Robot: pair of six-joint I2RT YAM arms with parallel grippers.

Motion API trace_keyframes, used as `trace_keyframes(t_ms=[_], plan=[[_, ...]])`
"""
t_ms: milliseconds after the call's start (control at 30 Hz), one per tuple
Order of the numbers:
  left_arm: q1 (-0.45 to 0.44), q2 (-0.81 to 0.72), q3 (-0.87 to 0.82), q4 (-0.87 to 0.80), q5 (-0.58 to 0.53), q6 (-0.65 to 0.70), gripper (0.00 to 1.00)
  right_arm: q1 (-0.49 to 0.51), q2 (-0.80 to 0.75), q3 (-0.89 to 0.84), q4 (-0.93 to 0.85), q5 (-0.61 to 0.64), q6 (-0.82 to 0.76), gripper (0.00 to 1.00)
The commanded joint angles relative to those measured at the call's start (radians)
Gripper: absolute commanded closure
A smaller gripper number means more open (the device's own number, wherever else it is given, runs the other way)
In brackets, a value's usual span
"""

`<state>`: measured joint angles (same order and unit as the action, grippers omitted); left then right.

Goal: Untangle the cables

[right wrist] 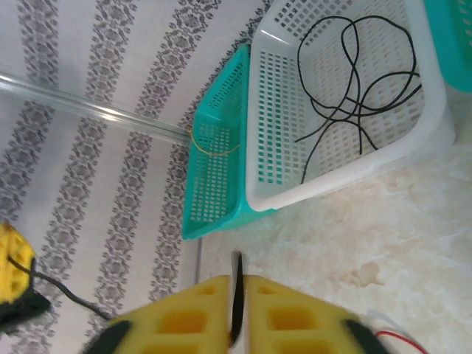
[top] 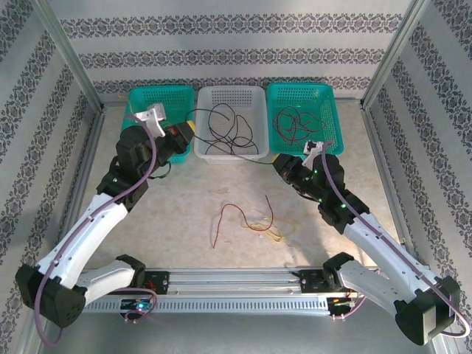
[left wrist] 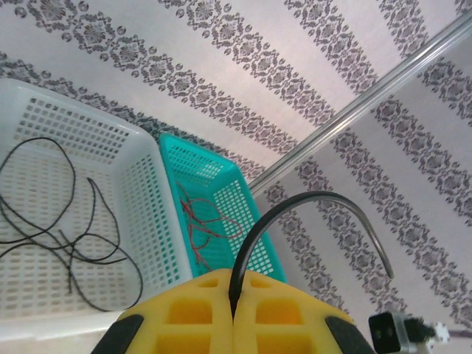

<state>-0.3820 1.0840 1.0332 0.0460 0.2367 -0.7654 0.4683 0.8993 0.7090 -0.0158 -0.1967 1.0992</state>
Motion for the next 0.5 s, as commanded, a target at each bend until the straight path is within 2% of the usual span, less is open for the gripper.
trace_keyframes(t_ms=[0,67,167,333,467], plan=[[0.018,0.062,0.068,0.172,0.034,-0.084,1.00,-0.005,-0.017,0.014,-0.082,0.015,-0.053,0.67],[0.018,0.105,0.120,0.137,0.023,-0.052,1.00,-0.007,-0.043,0.038,-0.177,0.057,-0.111,0.55],[0.027,0.182,0.217,0.051,0.003,0.013,1.00,-0.009,-0.082,0.064,-0.325,0.131,-0.193,0.46],[0.039,0.378,0.455,-0.148,0.019,0.178,1.00,-0.010,-0.120,0.070,-0.449,0.155,-0.263,0.45],[0.041,0.485,0.545,-0.156,-0.013,0.248,1.00,-0.004,-0.153,0.061,-0.482,0.154,-0.271,0.44]])
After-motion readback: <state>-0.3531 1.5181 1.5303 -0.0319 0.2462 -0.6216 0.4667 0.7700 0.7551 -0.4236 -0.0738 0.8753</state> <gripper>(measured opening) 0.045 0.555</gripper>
